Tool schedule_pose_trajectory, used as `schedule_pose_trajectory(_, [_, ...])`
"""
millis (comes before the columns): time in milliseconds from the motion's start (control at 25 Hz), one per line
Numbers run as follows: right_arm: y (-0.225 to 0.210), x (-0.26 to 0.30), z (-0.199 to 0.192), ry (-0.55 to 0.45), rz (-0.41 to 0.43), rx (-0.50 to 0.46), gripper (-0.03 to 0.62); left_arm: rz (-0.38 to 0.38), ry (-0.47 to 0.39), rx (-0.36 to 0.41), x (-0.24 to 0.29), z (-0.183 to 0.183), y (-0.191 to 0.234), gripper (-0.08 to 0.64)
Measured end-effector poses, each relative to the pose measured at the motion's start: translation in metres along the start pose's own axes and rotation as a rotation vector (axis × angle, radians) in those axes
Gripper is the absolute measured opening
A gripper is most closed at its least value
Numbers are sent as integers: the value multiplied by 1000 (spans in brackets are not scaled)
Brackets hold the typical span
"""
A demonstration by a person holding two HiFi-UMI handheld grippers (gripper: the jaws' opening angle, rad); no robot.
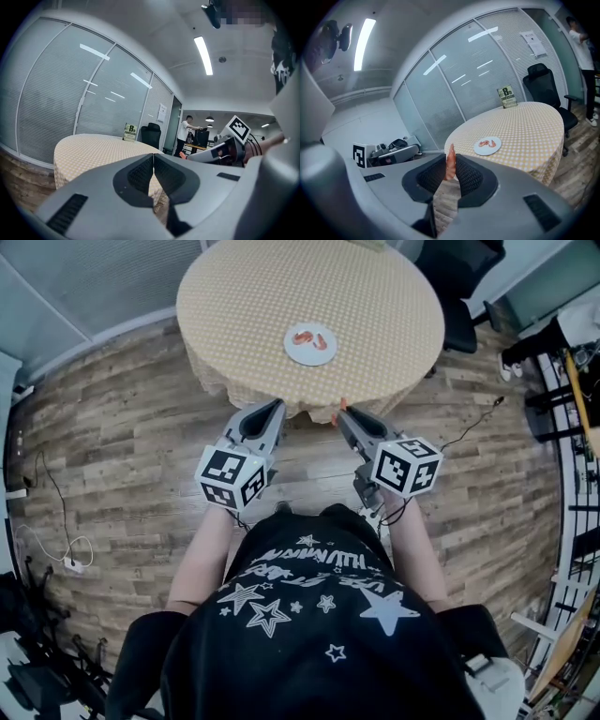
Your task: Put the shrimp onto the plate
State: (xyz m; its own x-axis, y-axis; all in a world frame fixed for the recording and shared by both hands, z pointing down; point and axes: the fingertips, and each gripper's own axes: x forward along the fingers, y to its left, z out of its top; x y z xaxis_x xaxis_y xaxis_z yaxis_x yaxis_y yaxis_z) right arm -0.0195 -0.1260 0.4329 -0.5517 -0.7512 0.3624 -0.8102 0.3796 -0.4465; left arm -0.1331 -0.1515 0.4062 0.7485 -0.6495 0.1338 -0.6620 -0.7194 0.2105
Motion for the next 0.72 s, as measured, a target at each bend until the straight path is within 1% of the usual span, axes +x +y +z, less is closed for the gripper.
schedule_pose_trajectory(160, [-3, -2, -3, 16, -14, 4, 74, -4, 0, -20, 0, -4, 3, 11])
schedule_pose_trajectory(400, [-11, -7, 2, 3, -26, 17, 74, 0, 0, -17, 7, -7, -2, 11])
schedule_pose_trajectory(560, [-15, -1, -5, 20, -11, 31, 73, -1, 25, 4, 7, -12, -5, 11])
schedule_pose_trajectory(720, [-21, 12, -5, 32, 18, 41, 73, 29, 44, 7, 10, -18, 4, 11])
